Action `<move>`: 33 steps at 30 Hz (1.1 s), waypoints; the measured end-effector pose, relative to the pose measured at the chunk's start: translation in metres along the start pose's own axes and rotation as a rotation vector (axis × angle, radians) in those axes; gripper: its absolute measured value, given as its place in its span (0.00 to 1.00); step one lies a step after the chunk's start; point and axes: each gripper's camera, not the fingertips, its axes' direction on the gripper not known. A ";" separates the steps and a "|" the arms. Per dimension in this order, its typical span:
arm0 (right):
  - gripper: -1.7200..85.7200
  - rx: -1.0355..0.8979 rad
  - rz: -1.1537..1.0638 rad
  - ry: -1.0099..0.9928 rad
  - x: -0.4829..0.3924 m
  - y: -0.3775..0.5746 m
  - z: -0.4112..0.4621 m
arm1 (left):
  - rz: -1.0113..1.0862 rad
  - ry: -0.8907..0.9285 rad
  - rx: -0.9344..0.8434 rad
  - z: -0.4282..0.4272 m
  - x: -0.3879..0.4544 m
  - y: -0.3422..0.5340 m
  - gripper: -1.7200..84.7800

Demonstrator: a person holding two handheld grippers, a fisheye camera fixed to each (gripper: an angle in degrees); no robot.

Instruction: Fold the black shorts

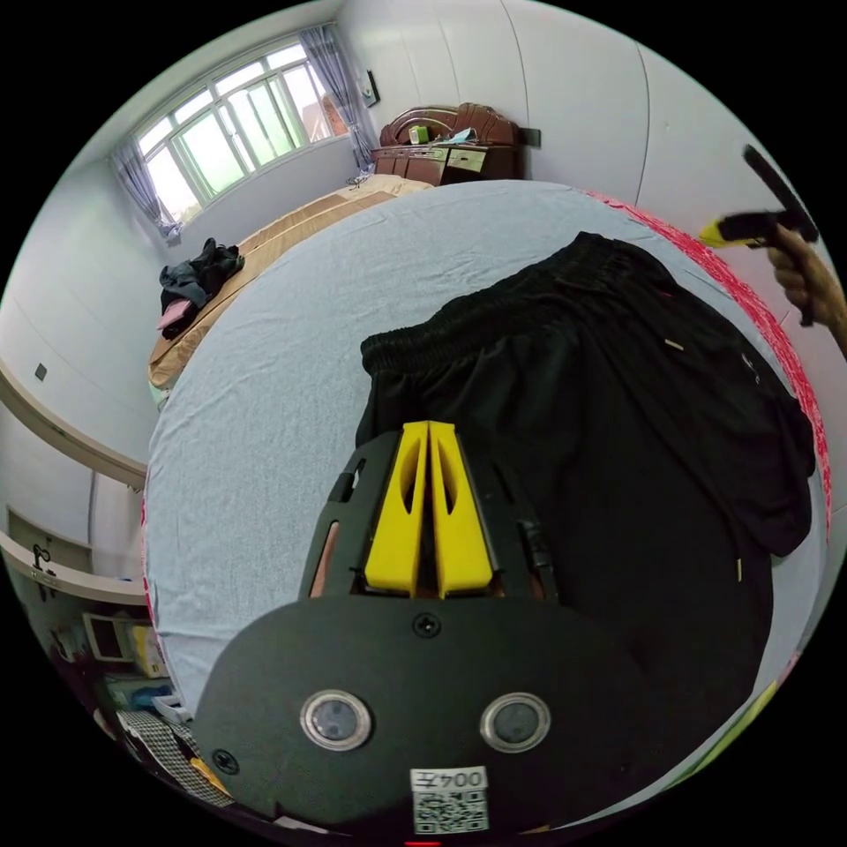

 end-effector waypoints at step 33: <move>0.07 -0.236 -0.025 0.239 -0.164 0.390 -0.071 | -0.113 0.991 -0.265 0.008 0.201 0.101 0.09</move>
